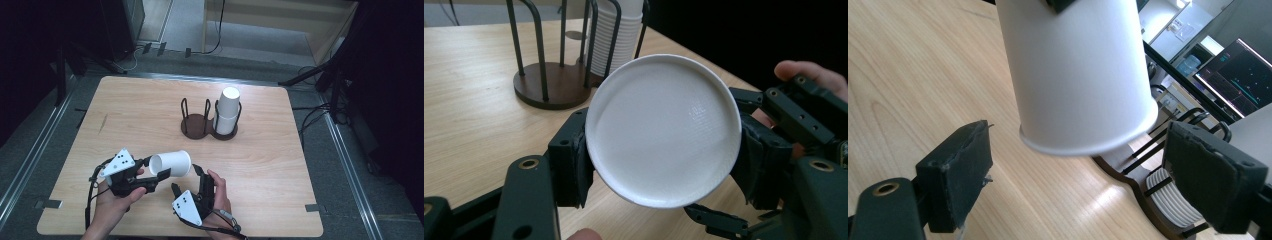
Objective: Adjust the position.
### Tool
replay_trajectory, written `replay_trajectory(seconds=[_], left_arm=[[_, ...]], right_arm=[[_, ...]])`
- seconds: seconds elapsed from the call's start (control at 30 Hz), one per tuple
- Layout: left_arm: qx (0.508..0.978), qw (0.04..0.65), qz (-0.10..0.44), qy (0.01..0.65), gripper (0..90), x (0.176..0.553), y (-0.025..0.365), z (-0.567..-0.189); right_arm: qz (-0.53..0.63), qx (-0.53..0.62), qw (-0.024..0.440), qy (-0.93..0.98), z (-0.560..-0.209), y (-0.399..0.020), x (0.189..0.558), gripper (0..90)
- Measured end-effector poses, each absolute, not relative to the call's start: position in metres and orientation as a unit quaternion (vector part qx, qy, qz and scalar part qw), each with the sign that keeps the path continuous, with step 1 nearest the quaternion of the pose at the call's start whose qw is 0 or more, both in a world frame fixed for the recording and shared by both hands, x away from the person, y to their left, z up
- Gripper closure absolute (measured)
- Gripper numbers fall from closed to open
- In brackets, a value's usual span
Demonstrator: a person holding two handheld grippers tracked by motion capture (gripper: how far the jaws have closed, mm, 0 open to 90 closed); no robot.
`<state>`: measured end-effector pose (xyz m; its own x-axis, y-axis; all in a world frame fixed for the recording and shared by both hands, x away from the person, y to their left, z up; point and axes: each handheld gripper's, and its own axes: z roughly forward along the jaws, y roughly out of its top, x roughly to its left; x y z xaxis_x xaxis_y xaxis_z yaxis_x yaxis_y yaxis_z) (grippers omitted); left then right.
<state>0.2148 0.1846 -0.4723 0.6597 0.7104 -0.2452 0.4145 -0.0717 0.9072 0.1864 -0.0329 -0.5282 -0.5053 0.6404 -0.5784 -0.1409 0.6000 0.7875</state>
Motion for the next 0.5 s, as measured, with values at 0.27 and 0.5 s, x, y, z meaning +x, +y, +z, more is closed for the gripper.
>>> replay_trajectory(seconds=[0.27,0.5], left_arm=[[0.684,0.586,0.158,0.405,34.9,0.217,0.193,-0.475],[0.645,0.624,0.185,0.401,34.9,0.217,0.198,-0.478]], right_arm=[[0.429,0.199,0.463,0.75,-0.521,-0.04,0.19,12.7],[0.442,0.235,0.451,0.738,-0.514,-0.048,0.196,11.1]])
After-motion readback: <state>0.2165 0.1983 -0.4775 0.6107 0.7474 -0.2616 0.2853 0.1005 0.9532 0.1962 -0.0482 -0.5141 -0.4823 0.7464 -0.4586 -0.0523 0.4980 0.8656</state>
